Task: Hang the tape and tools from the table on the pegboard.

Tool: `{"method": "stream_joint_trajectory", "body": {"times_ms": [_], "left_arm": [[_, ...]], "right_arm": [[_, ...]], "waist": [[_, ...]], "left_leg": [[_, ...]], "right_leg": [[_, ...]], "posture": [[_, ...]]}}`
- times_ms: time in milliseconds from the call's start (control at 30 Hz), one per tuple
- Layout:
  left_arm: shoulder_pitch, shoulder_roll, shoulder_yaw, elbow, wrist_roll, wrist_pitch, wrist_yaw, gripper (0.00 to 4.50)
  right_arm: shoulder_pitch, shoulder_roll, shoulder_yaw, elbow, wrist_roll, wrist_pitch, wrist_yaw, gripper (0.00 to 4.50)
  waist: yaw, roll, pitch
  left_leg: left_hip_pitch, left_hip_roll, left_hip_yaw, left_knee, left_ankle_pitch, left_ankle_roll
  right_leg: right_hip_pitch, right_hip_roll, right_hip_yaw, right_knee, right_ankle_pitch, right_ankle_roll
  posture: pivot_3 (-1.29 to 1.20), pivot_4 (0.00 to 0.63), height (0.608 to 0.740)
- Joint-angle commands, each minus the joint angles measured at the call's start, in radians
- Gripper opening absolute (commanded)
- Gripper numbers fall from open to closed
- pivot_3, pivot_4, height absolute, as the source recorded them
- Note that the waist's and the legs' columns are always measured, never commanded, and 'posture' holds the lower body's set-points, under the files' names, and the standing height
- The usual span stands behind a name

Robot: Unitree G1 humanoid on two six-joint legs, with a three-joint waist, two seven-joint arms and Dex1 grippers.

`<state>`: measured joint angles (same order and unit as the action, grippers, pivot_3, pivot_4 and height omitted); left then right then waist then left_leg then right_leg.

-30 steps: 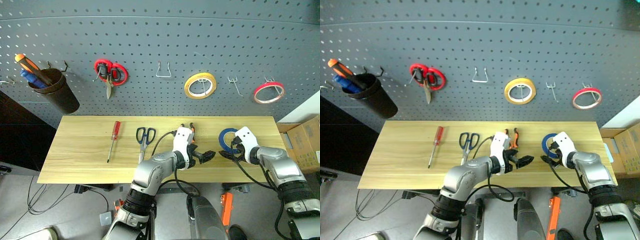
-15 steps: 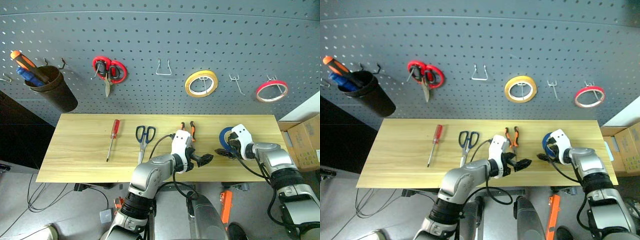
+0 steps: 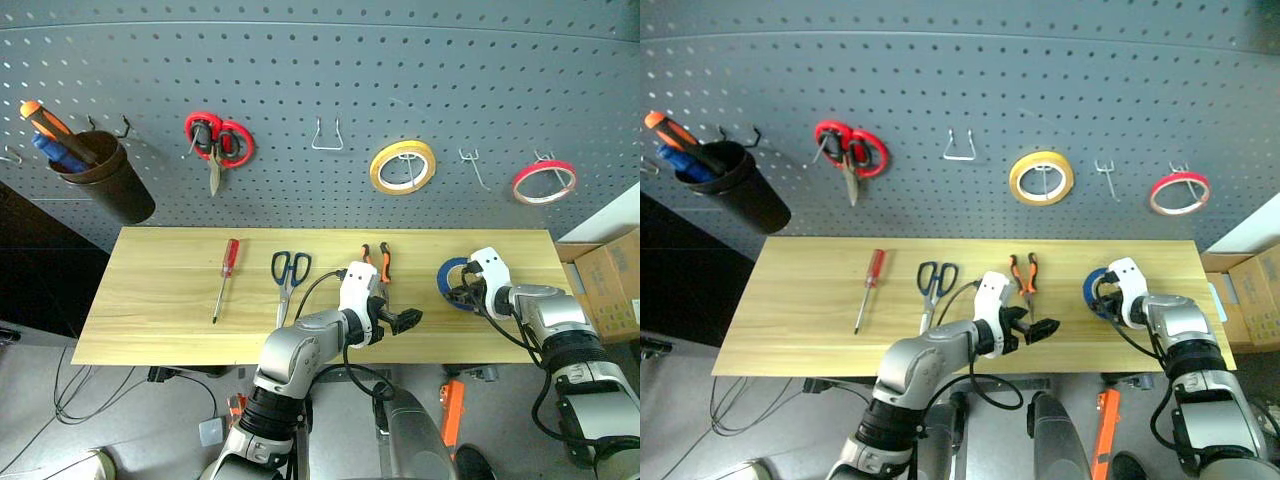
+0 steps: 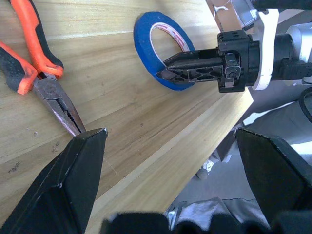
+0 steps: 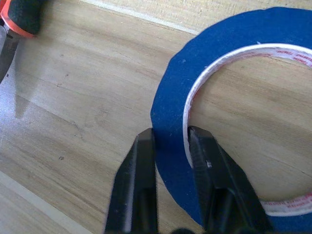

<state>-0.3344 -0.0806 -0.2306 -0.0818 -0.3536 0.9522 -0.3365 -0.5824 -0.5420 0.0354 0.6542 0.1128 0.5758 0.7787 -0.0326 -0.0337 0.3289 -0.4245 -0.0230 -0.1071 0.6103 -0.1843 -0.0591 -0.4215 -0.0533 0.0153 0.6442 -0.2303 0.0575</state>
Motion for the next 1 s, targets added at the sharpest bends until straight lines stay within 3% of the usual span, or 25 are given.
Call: {"method": "stream_joint_trajectory", "body": {"times_ms": [33,233,500,633,800,1000], "left_arm": [[-0.004,-0.01,-0.005,-0.048,-0.022,-0.003,-0.006,4.5],[-0.014,0.022,-0.035,-0.078,-0.022,-0.02,-0.052,4.5],[-0.059,0.028,0.033,-0.2,-0.133,-0.002,-0.115,4.5],[-0.069,0.036,0.045,-0.243,-0.175,-0.006,-0.125,4.5],[-0.083,0.018,0.052,-0.258,-0.218,-0.036,-0.138,4.5],[-0.135,-0.046,0.108,-0.227,-0.267,-0.087,-0.111,4.5]], "right_arm": [[0.011,-0.001,-0.009,0.008,-0.003,-0.002,-0.01,0.52],[0.136,-0.03,-0.022,-0.191,-0.025,-0.026,-0.074,0.52],[0.519,0.026,-0.131,-0.902,-0.06,0.076,-0.343,0.52],[0.616,0.08,-0.145,-1.127,-0.108,0.089,-0.458,0.52],[0.65,0.089,-0.122,-1.241,-0.209,-0.023,-0.545,0.52],[0.636,0.084,-0.113,-1.229,-0.314,-0.167,-0.616,0.52]], "waist": [[0.0,0.0,0.0],[0.003,0.0,0.0],[-0.001,0.003,-0.002],[-0.015,0.005,-0.004],[-0.023,0.006,-0.005],[-0.024,0.006,-0.005]], "left_leg": [[0.0,0.0,0.0,0.0,0.0,0.0],[0.0,0.0,-0.001,0.0,0.0,0.0],[-0.005,-0.001,0.0,0.0,0.0,-0.001],[-0.004,0.0,0.0,0.0,0.0,-0.002],[-0.004,-0.001,0.001,0.002,0.0,-0.001],[-0.004,-0.001,0.0,0.002,0.0,-0.001]], "right_leg": [[0.0,0.0,0.0,0.0,0.0,0.0],[0.0,0.0,0.0,0.0,0.0,0.001],[-0.005,-0.002,0.0,0.001,-0.001,0.004],[-0.005,-0.001,0.0,0.002,-0.001,0.004],[-0.004,-0.001,0.0,0.001,-0.001,0.005],[-0.004,-0.001,0.0,0.001,-0.001,0.004]], "posture": [[-0.01,0.366,0.74],[-0.03,0.34,0.74],[-0.09,0.295,0.74],[-0.13,0.279,0.74],[-0.15,0.265,0.74],[-0.14,0.261,0.74]]}}
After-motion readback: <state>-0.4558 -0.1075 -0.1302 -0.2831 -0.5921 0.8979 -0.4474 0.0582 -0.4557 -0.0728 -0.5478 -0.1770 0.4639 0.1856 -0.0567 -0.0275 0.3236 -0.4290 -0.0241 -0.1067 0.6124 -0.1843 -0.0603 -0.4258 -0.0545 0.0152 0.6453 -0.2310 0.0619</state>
